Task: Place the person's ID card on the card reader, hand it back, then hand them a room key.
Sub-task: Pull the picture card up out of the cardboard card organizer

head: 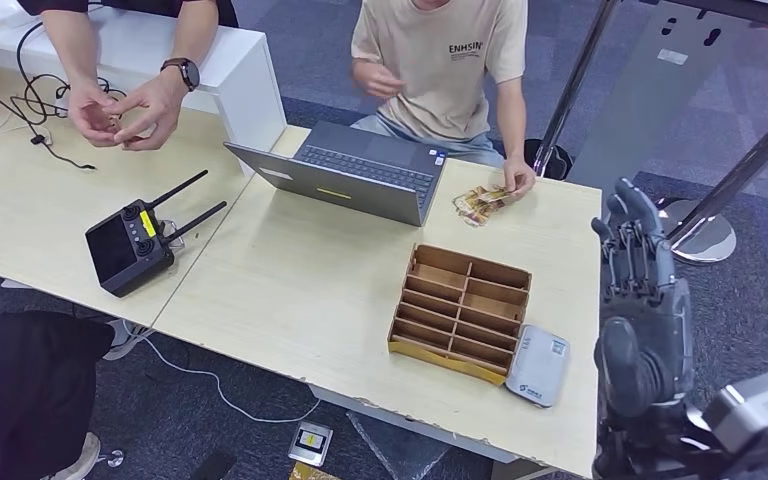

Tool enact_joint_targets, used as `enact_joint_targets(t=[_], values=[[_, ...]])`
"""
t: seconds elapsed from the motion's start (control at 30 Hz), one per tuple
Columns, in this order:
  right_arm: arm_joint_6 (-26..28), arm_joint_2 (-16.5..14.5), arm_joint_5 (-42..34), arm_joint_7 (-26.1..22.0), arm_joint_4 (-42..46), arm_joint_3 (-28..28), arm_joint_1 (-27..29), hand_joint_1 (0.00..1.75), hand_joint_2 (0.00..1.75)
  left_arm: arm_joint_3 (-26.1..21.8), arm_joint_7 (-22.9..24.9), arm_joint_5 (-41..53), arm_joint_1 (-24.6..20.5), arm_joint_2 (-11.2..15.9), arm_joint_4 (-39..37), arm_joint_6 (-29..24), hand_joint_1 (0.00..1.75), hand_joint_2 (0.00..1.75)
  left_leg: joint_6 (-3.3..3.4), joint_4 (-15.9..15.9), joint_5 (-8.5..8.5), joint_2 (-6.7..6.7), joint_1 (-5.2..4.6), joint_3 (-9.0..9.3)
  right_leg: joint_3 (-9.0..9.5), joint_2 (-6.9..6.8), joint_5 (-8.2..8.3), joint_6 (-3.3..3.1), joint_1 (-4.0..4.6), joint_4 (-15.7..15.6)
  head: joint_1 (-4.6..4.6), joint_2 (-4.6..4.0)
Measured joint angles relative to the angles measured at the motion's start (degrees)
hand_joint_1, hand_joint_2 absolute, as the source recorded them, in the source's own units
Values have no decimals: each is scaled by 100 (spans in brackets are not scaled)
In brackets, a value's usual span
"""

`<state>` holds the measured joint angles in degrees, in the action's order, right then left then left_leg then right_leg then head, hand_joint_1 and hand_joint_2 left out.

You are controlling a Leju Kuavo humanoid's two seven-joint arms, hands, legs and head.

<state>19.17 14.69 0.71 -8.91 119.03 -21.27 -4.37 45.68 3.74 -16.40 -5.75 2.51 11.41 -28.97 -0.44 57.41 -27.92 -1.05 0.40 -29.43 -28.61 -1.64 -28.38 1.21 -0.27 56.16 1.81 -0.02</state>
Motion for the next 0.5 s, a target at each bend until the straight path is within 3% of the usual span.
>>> enact_joint_targets(t=[0.5], values=[[-3,0,-352,-93,105,2,64,0,175,0,15,8,-3,25,0,7,0,175,0,0,0,2,0,0,0,0,0,0,0,0,-1,0]])
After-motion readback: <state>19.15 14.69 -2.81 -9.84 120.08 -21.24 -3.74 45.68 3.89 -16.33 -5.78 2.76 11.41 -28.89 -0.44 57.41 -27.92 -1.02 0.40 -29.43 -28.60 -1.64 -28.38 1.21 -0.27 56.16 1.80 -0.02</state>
